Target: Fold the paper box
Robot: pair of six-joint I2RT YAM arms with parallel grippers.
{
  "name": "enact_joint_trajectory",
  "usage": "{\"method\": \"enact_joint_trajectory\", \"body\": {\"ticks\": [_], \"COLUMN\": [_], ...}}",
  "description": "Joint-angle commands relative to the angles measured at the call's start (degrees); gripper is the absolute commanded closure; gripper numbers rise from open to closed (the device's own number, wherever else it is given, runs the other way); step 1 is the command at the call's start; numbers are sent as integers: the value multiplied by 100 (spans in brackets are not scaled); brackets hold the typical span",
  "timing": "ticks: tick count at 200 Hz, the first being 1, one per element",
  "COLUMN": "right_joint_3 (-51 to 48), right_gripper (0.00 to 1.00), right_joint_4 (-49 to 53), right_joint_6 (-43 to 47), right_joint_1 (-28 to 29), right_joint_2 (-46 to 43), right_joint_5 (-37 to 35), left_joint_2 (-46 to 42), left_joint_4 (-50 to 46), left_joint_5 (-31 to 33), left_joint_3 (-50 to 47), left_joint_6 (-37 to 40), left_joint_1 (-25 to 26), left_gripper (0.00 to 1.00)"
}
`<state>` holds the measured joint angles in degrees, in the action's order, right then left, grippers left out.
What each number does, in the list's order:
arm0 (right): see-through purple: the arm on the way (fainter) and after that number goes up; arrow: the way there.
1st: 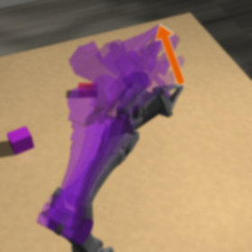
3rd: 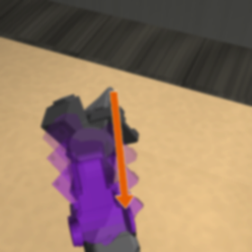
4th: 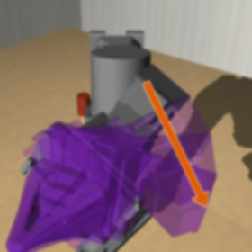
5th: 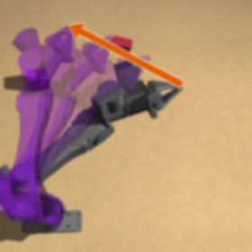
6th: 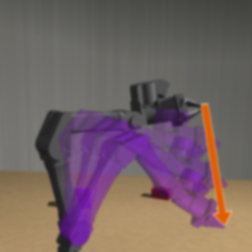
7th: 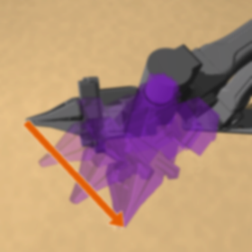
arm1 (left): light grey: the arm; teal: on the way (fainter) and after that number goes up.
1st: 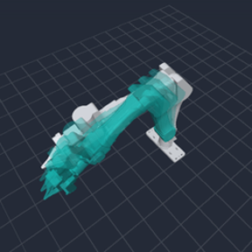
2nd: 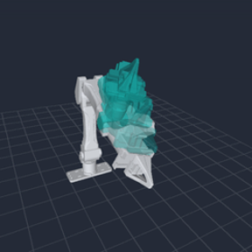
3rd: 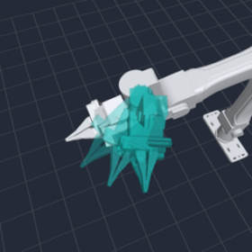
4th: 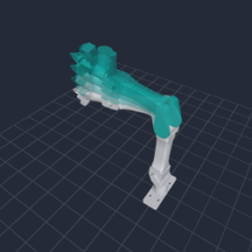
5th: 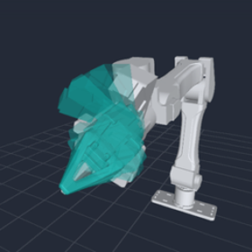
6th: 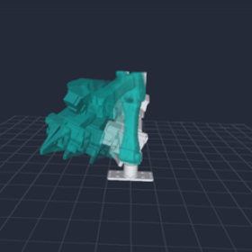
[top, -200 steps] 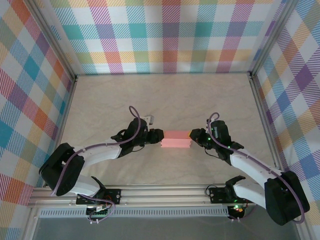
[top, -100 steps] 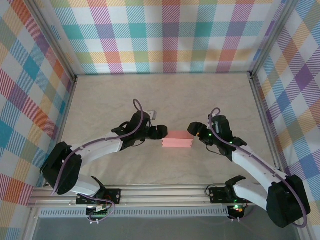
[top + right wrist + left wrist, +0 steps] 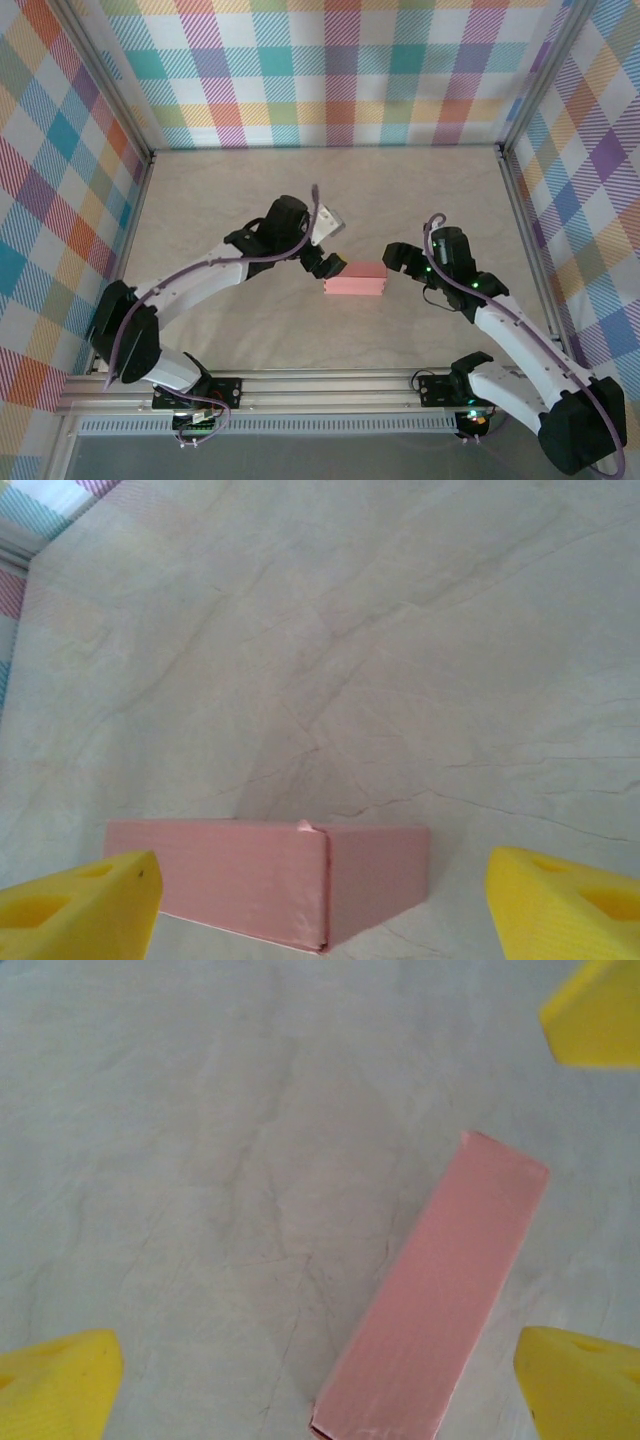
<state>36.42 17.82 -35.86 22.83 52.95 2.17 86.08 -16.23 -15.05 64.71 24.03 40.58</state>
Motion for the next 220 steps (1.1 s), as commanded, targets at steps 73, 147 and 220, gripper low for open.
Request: {"method": "enact_joint_trajectory", "body": {"ticks": [73,147,220], "right_joint_3": [12,23,3], "right_gripper": [19,22,24], "right_joint_4": [271,176,106], "right_joint_6": [355,317,323], "right_joint_1": [-33,-33,-31], "right_joint_2": [96,267,462], "right_joint_5": [-64,-44,-28], "left_joint_2": [1608,1999,2018], "left_joint_4": [-2370,-2486,-2568], "left_joint_5": [-1119,-941,-832], "left_joint_3": [1678,1799,1800], "left_joint_6": [2389,2534,2435], "left_joint_1": [-20,60,234], "left_gripper": [20,38,68]}}
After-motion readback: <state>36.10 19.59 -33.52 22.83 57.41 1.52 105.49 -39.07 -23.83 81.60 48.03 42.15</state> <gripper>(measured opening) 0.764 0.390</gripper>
